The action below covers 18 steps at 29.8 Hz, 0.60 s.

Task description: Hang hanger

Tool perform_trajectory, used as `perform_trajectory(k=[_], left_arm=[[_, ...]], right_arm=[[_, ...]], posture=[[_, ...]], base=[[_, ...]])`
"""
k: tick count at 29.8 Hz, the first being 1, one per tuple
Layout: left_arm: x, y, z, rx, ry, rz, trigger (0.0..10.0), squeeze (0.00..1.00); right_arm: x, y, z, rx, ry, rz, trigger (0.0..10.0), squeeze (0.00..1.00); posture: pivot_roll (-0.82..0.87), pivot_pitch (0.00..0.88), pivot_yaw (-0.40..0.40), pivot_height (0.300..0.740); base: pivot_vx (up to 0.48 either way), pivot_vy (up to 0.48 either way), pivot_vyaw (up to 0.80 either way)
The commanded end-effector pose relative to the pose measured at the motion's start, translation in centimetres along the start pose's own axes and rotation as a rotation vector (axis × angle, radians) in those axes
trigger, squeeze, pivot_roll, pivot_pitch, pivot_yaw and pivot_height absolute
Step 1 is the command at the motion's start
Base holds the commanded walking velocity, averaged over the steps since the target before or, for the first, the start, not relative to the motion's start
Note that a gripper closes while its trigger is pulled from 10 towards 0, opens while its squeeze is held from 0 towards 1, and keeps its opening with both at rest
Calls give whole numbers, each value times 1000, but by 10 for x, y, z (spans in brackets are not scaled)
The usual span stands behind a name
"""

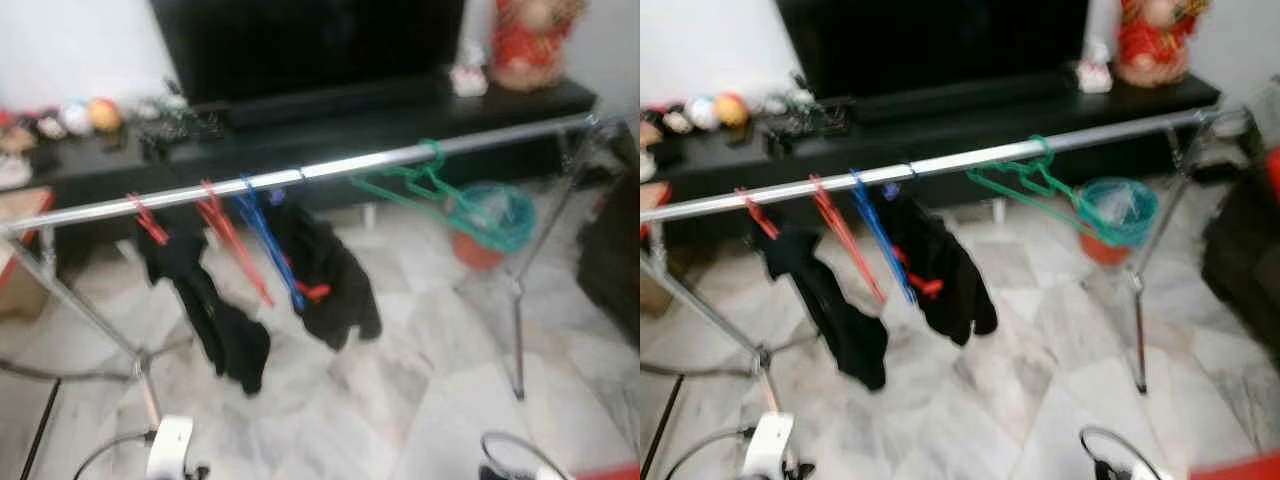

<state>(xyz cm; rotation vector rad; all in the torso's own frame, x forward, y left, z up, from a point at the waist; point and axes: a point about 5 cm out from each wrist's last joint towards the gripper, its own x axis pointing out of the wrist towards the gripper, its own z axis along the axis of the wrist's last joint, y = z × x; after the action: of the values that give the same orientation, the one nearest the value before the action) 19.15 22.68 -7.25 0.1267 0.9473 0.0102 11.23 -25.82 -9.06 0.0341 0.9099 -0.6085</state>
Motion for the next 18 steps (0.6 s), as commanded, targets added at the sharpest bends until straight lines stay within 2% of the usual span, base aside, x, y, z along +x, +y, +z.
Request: perform_trajectory(k=[1,8,10,11,12,16,17,18], left_arm=[[-1,4,-3,18,21,15,10000,0],[1,-2,9,34,-35,-1,10000,0],[2,-5,24,44,-132,-15,10000,0],[2,-5,24,44,-132,-15,10000,0],[2,-4,33,55,-178,-13,10000,0],[-3,8,59,41,-346,-12,10000,0],[-3,8,59,41,-346,-12,10000,0],[-6,10,72,30,-435,-33,10000,0]], right_arm=[[-1,5,-1,15,4,6,10000,0],[-1,5,0,47,3,-3,10000,0],[0,6,1,49,3,-1,10000,0],[0,6,1,49,3,-1,10000,0],[0,7,1,47,2,1,10000,0],[0,7,2,53,-1,0,10000,0],[0,7,2,53,-1,0,10000,0],[0,8,2,51,-1,1,10000,0]], posture=[[-21,7,55,740],[-19,5,60,740],[-17,4,61,740],[-17,4,61,740],[-17,4,61,740],[-9,11,65,740],[-9,11,65,740],[-8,12,65,740]], base=[[0,0,663],[0,0,0],[0,0,0],[0,0,0],[0,0,0],[0,0,0],[0,0,0],[0,0,0]])
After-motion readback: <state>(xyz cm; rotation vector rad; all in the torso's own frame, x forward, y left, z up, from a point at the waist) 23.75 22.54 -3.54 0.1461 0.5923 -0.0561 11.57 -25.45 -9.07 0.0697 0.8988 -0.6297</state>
